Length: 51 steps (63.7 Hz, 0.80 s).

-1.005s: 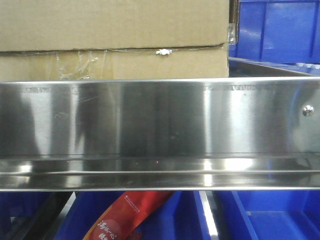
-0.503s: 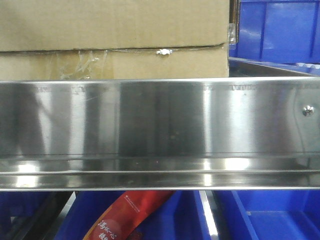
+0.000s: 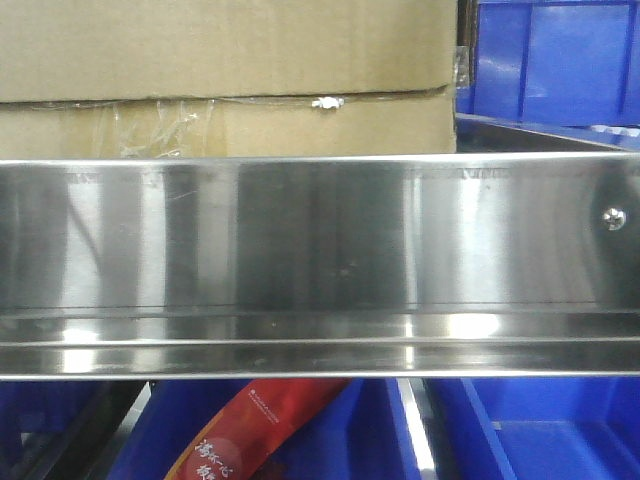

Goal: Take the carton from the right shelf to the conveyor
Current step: 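Clamp the box's side walls with both grippers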

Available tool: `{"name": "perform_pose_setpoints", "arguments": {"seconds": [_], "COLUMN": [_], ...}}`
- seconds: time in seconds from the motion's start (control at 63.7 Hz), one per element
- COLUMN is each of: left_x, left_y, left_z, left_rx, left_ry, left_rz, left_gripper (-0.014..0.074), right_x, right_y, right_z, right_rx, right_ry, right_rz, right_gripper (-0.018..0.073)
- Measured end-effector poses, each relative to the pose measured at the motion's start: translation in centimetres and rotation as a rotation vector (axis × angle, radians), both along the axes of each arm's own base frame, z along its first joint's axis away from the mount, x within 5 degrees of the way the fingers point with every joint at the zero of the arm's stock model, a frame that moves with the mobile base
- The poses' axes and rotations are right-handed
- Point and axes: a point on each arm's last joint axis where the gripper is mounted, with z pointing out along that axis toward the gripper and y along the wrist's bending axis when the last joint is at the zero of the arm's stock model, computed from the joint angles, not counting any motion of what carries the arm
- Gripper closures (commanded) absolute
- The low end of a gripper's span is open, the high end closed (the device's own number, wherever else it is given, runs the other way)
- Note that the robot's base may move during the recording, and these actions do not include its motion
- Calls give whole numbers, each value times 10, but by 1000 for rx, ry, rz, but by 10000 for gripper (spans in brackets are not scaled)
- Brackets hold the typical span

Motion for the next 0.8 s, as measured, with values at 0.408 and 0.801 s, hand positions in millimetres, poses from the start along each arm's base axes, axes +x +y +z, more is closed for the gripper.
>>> {"name": "perform_pose_setpoints", "arguments": {"seconds": [0.408, 0.801], "left_x": [59, 95], "left_y": [-13, 31], "left_z": [4, 7], "left_rx": [16, -11], "left_ry": [120, 268], "left_rz": [138, 369], "left_gripper": [39, 50], "right_x": [80, 141], "right_y": [45, 112], "right_z": [26, 26], "right_rx": [-184, -201], "right_ry": [163, 241], "right_rz": [-25, -132], "right_gripper": [0, 0]}}
